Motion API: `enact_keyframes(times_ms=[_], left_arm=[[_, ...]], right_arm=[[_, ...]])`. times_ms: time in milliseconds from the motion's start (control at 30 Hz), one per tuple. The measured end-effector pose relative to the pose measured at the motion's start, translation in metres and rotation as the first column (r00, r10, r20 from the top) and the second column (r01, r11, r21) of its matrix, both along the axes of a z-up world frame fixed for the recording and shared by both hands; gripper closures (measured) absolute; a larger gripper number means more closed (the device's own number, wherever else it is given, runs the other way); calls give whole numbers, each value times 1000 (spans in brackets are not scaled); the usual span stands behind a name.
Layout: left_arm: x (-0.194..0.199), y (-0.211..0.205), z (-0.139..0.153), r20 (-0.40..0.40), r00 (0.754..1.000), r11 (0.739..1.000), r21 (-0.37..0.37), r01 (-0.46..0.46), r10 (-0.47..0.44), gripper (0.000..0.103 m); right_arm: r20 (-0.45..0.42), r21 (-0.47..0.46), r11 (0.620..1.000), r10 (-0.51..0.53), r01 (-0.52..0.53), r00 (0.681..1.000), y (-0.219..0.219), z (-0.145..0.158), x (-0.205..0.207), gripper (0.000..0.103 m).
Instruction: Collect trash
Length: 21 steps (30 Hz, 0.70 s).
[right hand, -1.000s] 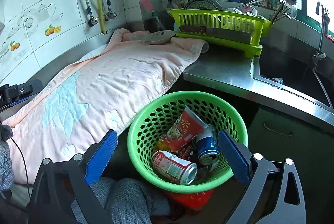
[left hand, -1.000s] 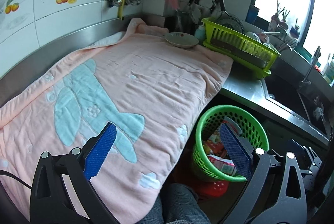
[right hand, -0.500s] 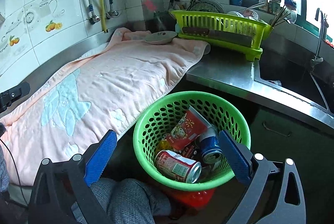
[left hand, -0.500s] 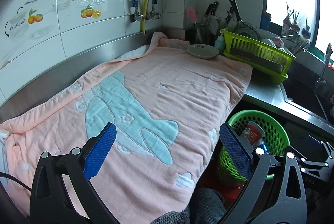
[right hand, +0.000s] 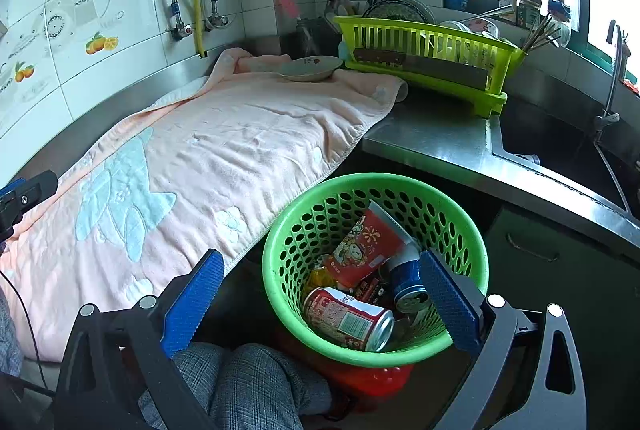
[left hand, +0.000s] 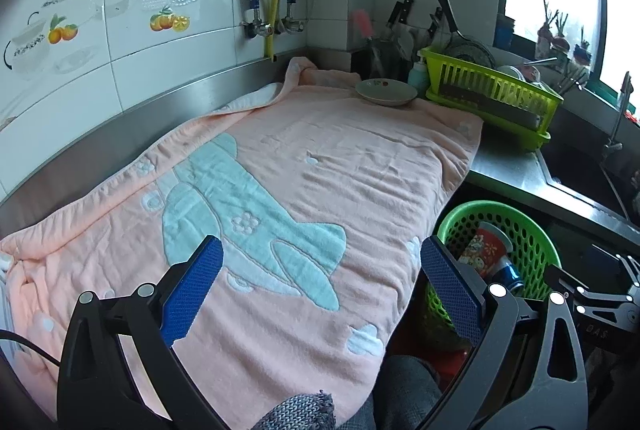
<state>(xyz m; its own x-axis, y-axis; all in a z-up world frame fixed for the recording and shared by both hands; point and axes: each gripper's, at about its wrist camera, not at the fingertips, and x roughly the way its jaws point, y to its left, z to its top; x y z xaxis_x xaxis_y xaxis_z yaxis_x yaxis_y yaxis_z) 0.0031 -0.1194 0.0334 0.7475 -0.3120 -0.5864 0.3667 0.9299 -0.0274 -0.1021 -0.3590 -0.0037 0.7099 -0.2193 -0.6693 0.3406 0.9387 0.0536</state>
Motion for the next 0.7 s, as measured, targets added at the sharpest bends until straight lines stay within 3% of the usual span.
enact_keyframes(times_ms=[700], left_arm=[[4, -1, -17, -27, 999, 999, 29, 28, -27, 5]], right_arm=[[-4, -9, 1000, -1, 1, 1000, 6, -3, 6, 8]])
